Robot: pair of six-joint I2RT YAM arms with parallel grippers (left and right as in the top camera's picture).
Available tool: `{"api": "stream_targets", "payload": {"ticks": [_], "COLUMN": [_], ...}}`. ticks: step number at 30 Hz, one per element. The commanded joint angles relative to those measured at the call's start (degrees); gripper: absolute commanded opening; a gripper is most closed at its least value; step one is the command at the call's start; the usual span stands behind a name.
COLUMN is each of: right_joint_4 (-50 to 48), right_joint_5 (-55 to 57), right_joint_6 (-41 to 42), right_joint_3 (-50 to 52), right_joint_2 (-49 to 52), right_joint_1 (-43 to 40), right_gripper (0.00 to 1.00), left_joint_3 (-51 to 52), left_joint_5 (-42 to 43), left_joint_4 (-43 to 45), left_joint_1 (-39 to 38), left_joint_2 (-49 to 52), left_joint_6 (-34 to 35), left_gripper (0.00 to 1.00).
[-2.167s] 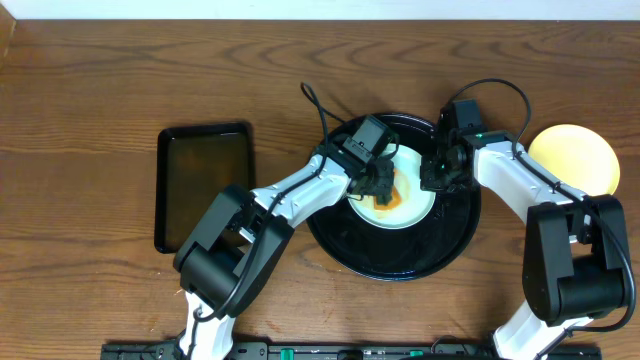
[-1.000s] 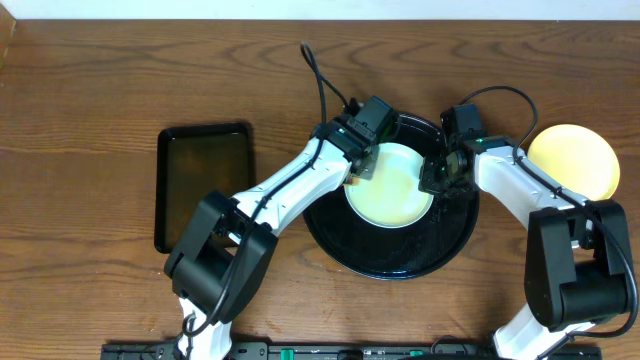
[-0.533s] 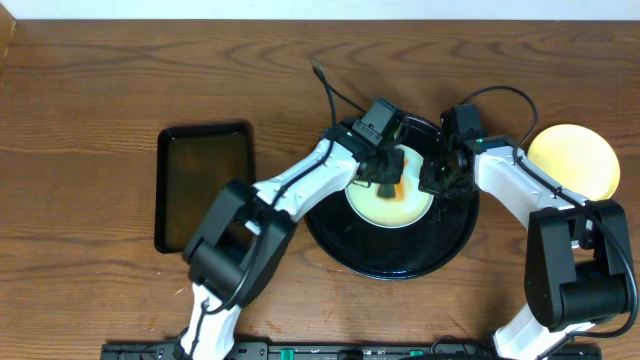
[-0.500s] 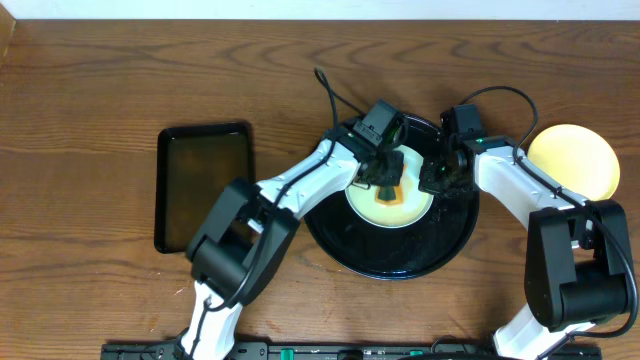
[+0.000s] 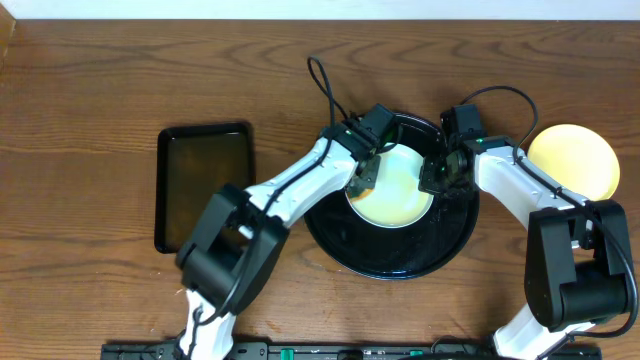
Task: Clean dirty plates on tray and stack at the side
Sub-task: 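Scrub the pale green plate with the sponge while right gripper holds rim, then return the sponge to the small black tray with the left gripper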
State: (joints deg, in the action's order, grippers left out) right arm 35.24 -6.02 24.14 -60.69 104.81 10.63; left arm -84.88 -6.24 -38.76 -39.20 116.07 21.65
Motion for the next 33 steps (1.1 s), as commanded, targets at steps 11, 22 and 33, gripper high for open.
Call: {"api": "stream_targets", "payload": {"ticks": [11,22,33], "right_joint_4": [0.94,0.79,0.74], "right_joint_5": [5.77,5.75,5.62], "right_joint_6": [1.51,1.51,0.94], "right_joint_3": [3.17,3.17,3.17], "right_joint_2": [3.58,3.58,3.58], "right_joint_1": [0.28,0.28,0.28], "right_gripper": [0.01,0.01,0.01], "left_joint_3": [-0.22,4.79,19.15], "left_joint_5": [-12.66,-5.73,0.28], "left_joint_4": [-9.4,-19.45,-8.02], "left_joint_1": [6.19,29.24,40.5], "left_joint_2": [-22.29,-25.42,-24.65], "left_joint_6": [2.05,4.02,-1.75], "left_gripper": [0.08,0.08,0.08]}}
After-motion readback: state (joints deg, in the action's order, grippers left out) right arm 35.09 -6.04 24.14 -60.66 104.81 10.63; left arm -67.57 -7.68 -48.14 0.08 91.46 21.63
